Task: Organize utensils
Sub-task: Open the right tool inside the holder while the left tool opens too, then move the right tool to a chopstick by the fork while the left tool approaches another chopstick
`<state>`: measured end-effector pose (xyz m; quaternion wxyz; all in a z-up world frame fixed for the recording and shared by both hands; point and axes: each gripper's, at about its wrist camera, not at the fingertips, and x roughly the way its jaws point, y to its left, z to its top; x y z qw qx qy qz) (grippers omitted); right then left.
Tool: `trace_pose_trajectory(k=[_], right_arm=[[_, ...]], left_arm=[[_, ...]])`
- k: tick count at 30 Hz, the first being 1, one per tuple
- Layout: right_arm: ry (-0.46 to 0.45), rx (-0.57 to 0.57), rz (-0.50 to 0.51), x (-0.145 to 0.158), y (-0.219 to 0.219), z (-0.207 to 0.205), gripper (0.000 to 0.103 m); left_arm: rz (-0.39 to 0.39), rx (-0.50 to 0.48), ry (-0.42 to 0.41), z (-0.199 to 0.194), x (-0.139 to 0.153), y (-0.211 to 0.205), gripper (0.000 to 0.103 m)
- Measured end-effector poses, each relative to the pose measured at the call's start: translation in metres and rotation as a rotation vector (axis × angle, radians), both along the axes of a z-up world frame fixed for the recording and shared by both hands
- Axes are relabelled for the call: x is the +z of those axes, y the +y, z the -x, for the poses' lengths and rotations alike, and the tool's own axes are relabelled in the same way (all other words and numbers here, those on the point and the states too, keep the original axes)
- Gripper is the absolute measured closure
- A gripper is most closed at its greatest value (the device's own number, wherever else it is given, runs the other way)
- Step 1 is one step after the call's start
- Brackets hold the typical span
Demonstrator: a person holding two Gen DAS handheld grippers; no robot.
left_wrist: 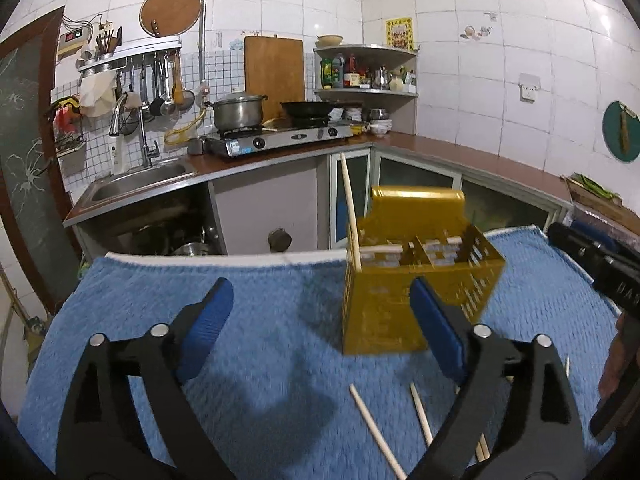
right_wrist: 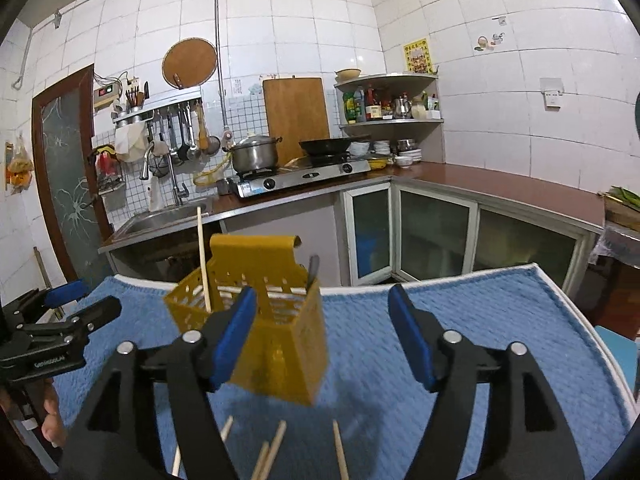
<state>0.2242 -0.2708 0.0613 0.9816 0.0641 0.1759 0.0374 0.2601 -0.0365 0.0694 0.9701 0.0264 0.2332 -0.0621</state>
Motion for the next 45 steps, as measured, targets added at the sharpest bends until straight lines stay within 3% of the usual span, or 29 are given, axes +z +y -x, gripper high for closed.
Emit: trace_pose_trajectory(k=[4,9,20,28,32,35,38,40,45], right_arm=[[0.012,-0.033,0.027,-0.001,-0.009,0.027,0.025],[0.065,-0.051,0.05,-0.013,-0.023,0.049,0.019],[0.253,-0.134,0.056,-0.073,-0.043,0.066,0.019],[0.369,-0.102,0.073,-0.107,-0.034,0.062,0.02],[0.426,-0.077,0.098,-0.117,-0.02,0.057,0.037],[0.447,-0.059,0.093,-0.122,-0.014,0.057,0.042],[0.465,-0.047,0.091,-0.126,-0.012,0.053,0.059],[0.474,-0.039,0.076,-0.127,-0.013,0.051,0.061],[0.464,-0.032,0.08,-0.118,-0.012,0.031,0.061]], left_arm=[[0.005,0.015,0.022,0.024,-0.006,0.0,0.005],[-0.005,0.03,0.075,0.043,-0.024,-0.001,0.005],[-0.049,0.038,0.219,0.051,-0.074,-0.007,0.005],[-0.048,0.01,0.293,0.046,-0.092,-0.017,0.005],[-0.03,0.002,0.344,0.041,-0.1,-0.019,0.006],[-0.016,-0.003,0.367,0.038,-0.104,-0.019,0.007],[-0.013,-0.007,0.387,0.034,-0.108,-0.02,0.013],[-0.004,-0.015,0.406,0.03,-0.11,-0.022,0.02],[-0.015,-0.014,0.408,0.019,-0.108,-0.028,0.023]])
